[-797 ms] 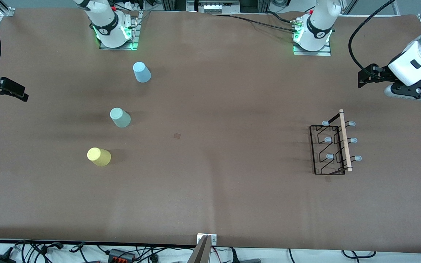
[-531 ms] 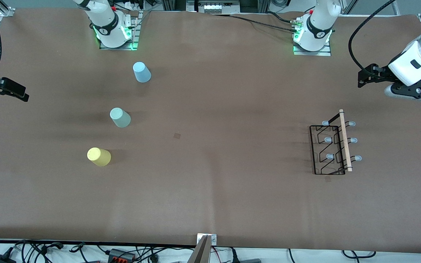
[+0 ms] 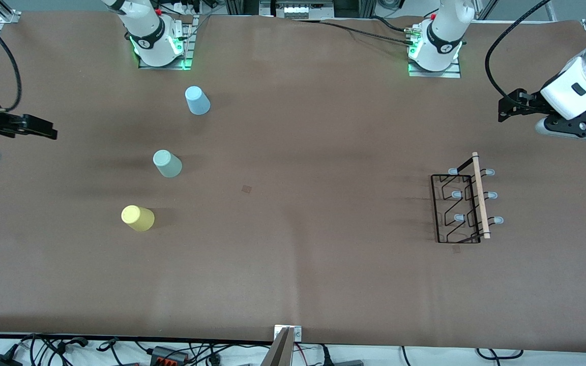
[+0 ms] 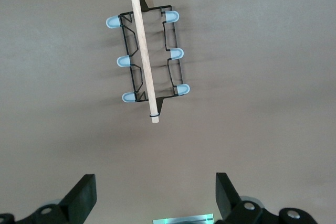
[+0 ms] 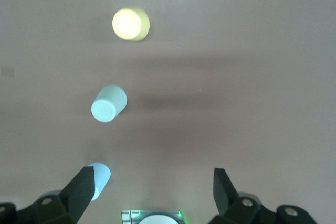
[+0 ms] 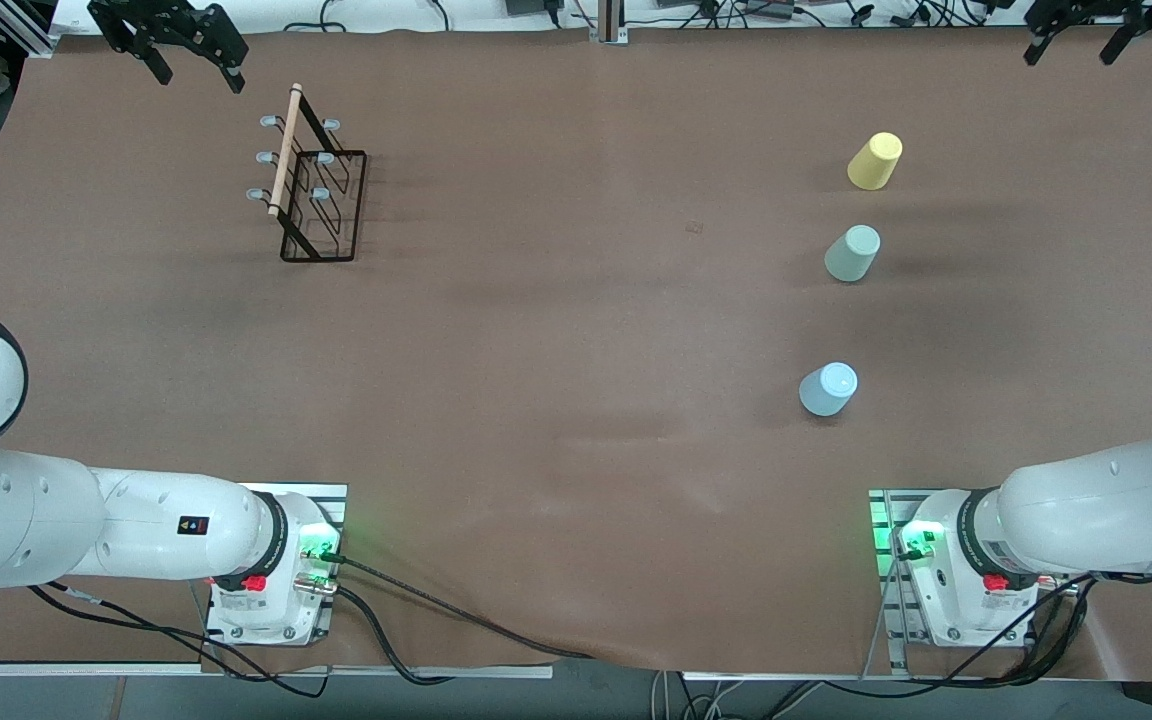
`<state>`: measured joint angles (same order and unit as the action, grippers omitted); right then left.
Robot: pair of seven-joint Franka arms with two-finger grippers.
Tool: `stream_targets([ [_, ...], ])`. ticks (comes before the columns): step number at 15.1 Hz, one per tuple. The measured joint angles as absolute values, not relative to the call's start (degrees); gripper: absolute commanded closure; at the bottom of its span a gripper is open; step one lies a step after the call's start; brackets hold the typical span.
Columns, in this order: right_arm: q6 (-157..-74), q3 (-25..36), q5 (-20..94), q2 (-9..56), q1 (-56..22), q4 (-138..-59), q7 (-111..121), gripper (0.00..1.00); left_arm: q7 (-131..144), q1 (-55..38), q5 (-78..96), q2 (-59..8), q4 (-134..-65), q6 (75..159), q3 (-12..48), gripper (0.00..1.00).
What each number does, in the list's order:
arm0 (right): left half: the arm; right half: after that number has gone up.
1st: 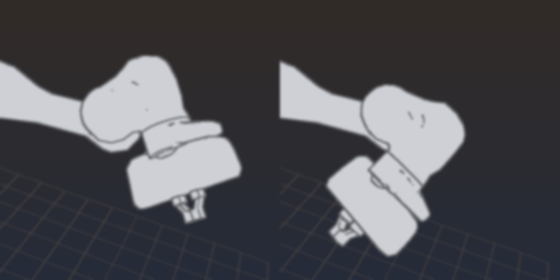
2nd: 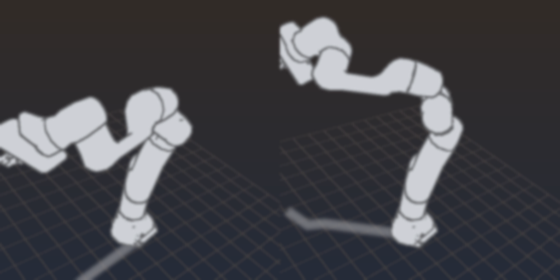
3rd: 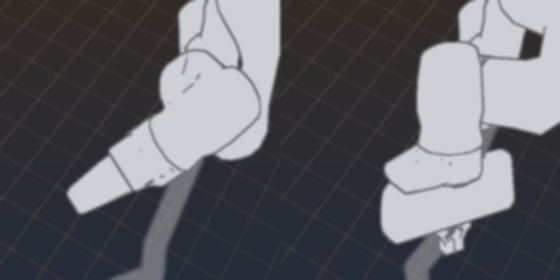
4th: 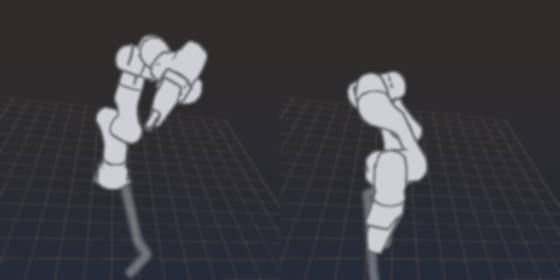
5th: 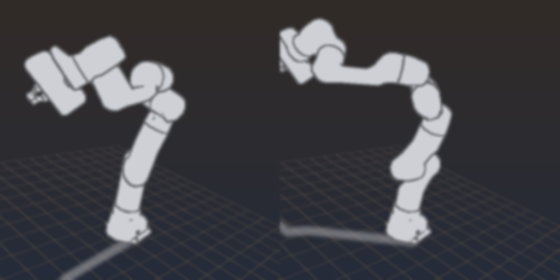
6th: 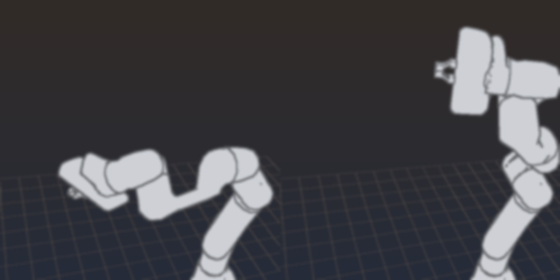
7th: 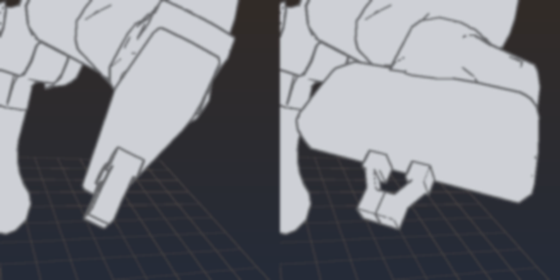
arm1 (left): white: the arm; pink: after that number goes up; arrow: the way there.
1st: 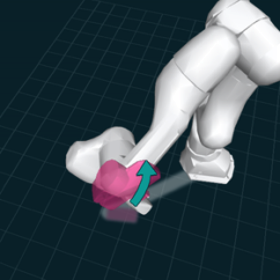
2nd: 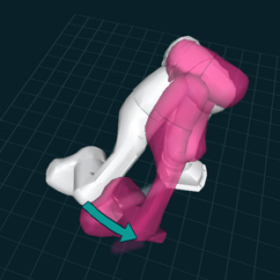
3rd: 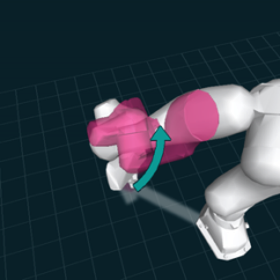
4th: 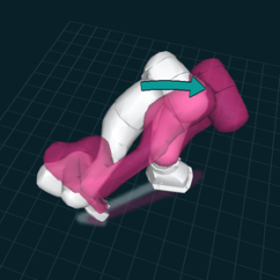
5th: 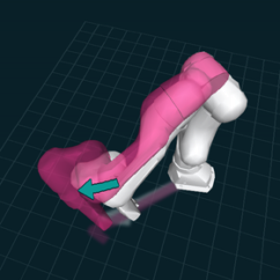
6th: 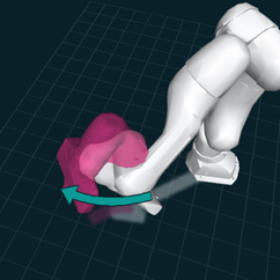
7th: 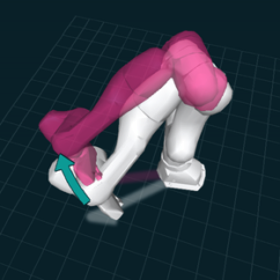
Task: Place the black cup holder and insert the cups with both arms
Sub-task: 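Reach the right gripper to the teal cup while the left gripper reaches the holder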
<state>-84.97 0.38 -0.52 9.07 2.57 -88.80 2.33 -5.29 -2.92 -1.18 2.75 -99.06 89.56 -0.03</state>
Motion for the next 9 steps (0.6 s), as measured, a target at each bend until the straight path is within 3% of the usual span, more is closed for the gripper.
stream_targets([
  [3,-94.0,0.1,0.9,9.2,1.6,-95.9,2.3,0.0,-5.3,-2.9,-1.2,2.7,-99.0,89.6,0.0,0.0],
  [9,-119.5,-0.1,1.3,3.7,-1.1,-120.5,0.0,0.0,-5.2,-2.8,-1.2,1.8,-99.5,89.4,-0.1,0.0],
])
